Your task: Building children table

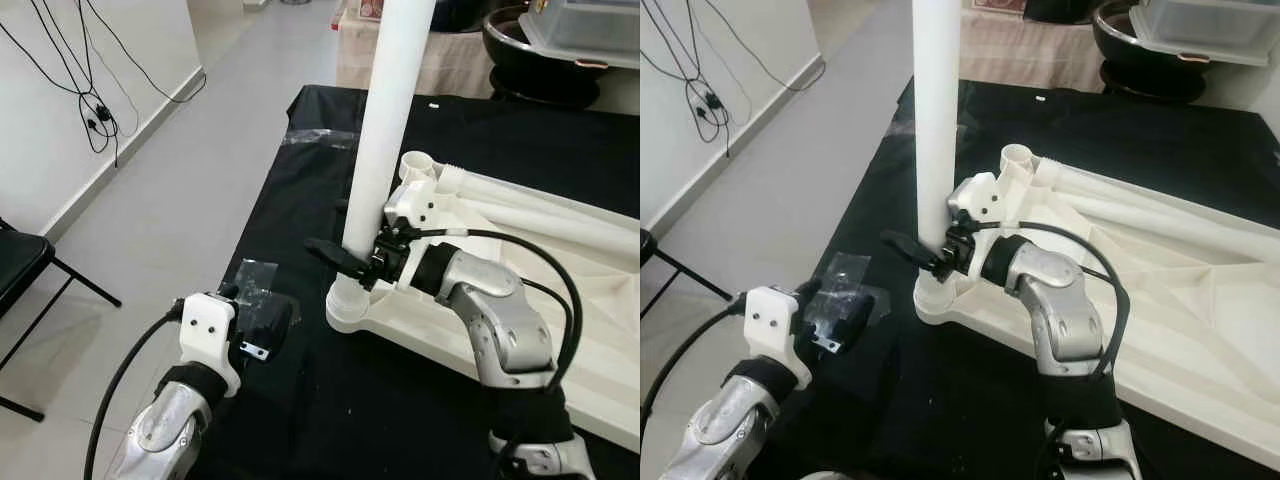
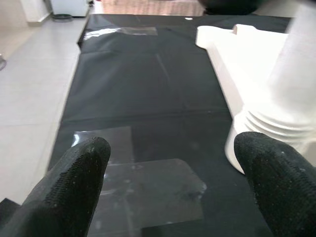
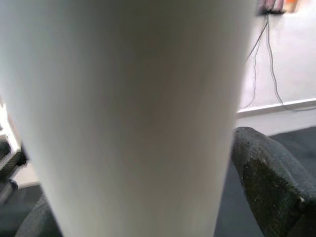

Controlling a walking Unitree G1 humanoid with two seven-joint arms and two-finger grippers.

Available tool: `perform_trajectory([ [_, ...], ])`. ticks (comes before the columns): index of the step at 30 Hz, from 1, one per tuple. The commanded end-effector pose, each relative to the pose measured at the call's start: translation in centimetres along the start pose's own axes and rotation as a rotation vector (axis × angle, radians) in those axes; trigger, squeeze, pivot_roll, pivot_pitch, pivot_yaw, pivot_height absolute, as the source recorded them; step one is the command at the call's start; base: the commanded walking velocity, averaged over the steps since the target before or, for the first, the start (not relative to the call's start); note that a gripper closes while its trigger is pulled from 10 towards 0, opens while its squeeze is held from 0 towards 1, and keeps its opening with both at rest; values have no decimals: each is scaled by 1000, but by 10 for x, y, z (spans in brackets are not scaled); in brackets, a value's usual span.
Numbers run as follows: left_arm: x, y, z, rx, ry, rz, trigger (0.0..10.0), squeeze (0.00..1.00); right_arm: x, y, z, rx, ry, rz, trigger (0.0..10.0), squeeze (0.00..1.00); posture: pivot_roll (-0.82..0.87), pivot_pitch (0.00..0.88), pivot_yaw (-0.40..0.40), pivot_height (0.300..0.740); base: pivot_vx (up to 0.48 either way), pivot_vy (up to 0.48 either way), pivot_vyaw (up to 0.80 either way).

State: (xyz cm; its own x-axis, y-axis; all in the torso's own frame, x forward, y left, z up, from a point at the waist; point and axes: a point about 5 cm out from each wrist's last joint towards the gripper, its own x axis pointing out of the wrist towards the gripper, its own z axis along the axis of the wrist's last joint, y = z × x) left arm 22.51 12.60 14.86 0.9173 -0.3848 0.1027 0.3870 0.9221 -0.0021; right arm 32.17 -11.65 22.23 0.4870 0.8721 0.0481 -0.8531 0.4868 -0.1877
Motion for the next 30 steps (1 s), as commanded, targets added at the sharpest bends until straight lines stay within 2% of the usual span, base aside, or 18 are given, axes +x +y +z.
perform_trajectory([
  [1, -2, -3, -2, -11, 9, -16, 10000, 0, 2, -2, -7, 7, 15, 38, 10000, 0, 97, 183, -52, 740, 0, 0, 0],
  [2, -3, -5, -2, -19, 8, -34, 10000, 0, 4, -4, -7, 19, 22, 94, 10000, 0, 104, 188, -51, 740, 0, 0, 0],
  [3, -3, -5, -2, -19, 8, -34, 10000, 0, 4, -4, -7, 19, 22, 94, 10000, 0, 104, 188, -51, 740, 0, 0, 0],
  [4, -3, -8, -2, -33, 7, -59, 10000, 0, 6, -6, -5, 34, 24, 167, 10000, 0, 110, 193, -54, 740, 0, 0, 0],
  [5, -3, -8, -2, -33, 7, -59, 10000, 0, 6, -6, -5, 34, 24, 167, 10000, 0, 110, 193, -54, 740, 0, 0, 0],
  [8, -5, -15, -1, -67, 9, -115, 10000, 0, 11, -13, 10, 69, 6, 378, 10000, 0, 120, 208, -58, 740, 0, 0, 0],
  [11, -6, -16, -1, -70, 10, -120, 10000, 0, 12, -17, 14, 65, 2, 431, 10000, 0, 120, 208, -58, 740, 0, 0, 0],
  [12, -7, -16, -1, -70, 10, -121, 10000, 0, 14, -20, 16, 60, -10, 447, 5804, 0, 128, 221, -57, 740, 0, 0, 0],
  [13, -7, -17, 0, -69, 10, -122, 10000, 0, 16, -21, 18, 57, -18, 454, 5804, 0, 128, 221, -57, 740, 0, 0, 0],
  [14, -8, -18, 0, -69, 10, -123, 10000, 0, 17, -23, 19, 53, -20, 464, 0, 0, 132, 228, -57, 740, 0, 0, 0],
  [27, -12, -18, 1, -61, 12, -122, 10000, 0, 20, -24, 21, 37, -48, 517, 0, 0, 123, 243, -54, 740, 0, 0, 0],
  [28, -12, -18, 1, -60, 12, -122, 10000, 0, 20, -24, 22, 26, -52, 512, 0, 0, 111, 243, -55, 740, 0, 0, 0],
  [29, -11, -18, 0, -58, 12, -118, 10000, 0, 18, -25, 23, -15, -63, 411, 0, 0, 81, 230, -76, 740, 0, 0, 0],
  [30, -11, -18, 0, -58, 12, -118, 10000, 0, 18, -25, 23, -15, -63, 411, 0, 0, 81, 230, -76, 740, 0, 0, 0],
])
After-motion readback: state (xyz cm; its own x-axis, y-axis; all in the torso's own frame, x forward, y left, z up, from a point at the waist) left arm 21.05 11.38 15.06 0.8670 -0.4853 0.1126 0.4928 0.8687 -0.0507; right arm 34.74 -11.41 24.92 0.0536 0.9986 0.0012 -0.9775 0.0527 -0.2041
